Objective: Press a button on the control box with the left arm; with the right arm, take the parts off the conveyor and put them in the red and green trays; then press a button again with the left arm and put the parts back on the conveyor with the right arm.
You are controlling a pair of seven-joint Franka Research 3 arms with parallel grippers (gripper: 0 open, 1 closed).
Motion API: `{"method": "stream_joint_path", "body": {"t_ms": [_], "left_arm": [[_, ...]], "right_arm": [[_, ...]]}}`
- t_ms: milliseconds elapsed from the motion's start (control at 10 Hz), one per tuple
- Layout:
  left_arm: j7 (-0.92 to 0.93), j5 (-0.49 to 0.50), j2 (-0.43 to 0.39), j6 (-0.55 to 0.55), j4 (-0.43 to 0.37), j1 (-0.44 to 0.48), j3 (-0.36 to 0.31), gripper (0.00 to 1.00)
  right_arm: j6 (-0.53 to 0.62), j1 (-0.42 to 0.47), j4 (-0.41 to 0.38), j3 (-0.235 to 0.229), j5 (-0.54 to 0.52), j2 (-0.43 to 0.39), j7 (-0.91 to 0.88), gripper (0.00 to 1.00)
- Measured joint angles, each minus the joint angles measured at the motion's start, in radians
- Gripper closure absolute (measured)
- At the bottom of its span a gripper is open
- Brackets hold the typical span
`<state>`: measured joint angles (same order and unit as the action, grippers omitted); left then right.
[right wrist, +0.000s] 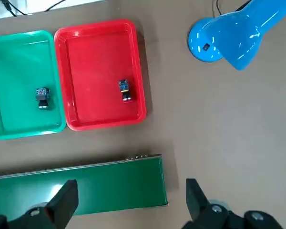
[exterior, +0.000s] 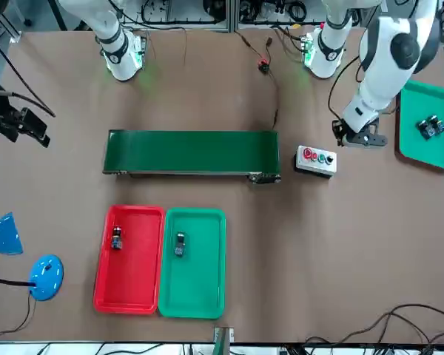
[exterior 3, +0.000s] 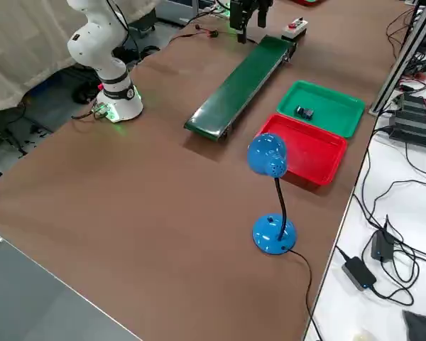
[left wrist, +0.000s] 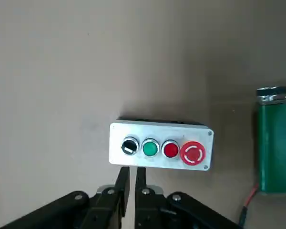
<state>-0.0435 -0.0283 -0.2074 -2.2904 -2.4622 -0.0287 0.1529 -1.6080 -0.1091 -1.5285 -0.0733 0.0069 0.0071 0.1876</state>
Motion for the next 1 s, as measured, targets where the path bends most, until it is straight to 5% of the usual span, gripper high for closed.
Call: {"method": "stream_joint_path", "body": {"t_ms": [500,1000], "left_arm": [[0.000,0.000,0.177,-0.152,-0.022,-0.001,0.001,0.99],[0.000,0.000,0.210,-0.169,-0.044,-0.001,0.012,0.99]], "right_arm": [[0.000,0.000,-0.001,0.001,0.000,0.000,0.000,0.00],[0.000,0.000,-0.001,0.001,0.000,0.000,0.000,0.00]]}}
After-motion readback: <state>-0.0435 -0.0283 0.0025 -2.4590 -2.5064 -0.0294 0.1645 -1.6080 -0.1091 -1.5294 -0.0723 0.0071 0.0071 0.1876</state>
